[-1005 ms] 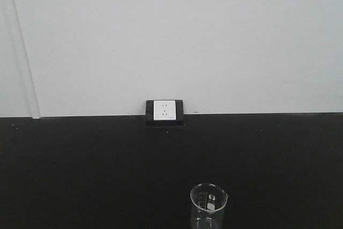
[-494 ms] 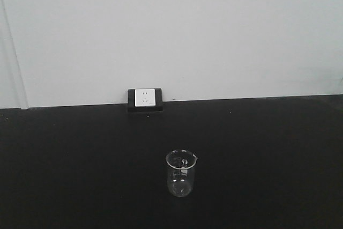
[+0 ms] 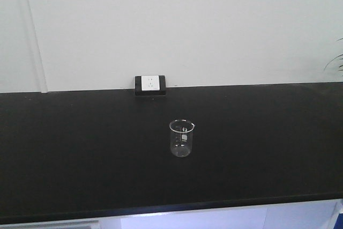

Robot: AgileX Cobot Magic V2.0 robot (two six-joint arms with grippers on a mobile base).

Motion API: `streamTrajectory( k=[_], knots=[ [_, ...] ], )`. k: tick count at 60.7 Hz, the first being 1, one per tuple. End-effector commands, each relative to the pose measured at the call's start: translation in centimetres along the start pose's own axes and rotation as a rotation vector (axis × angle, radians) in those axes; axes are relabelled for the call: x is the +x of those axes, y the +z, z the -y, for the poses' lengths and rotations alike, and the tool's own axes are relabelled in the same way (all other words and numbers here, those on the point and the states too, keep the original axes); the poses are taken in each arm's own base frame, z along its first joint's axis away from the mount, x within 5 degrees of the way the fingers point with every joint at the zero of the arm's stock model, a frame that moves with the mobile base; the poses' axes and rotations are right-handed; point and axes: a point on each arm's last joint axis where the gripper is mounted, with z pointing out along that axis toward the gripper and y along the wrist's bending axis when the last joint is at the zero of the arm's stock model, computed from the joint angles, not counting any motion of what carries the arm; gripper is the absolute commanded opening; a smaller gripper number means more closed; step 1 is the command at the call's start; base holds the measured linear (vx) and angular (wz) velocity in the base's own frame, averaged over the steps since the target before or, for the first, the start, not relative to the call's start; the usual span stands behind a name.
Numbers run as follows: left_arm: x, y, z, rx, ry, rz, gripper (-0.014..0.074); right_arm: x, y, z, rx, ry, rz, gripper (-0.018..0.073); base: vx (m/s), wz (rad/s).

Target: Grab transparent chemical and place on left bench

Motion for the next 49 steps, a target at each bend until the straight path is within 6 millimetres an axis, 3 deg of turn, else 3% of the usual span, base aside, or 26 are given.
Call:
streamTrajectory(
  k=[1, 49],
  knots=[
    [-0.28, -0.13, -0.01, -0.002, -0.009, 0.081, -0.0003, -1.72, -0.20, 0.07, 0.004, -0.007, 0.106, -0.0003, -0.36, 0.07],
    [-0.28, -0.13, -0.01, -0.002, -0.009, 0.081, -0.0003, -1.72, -0.20, 0.07, 0.004, -0.007, 0.106, -0.0003, -0.36, 0.22]
  ],
)
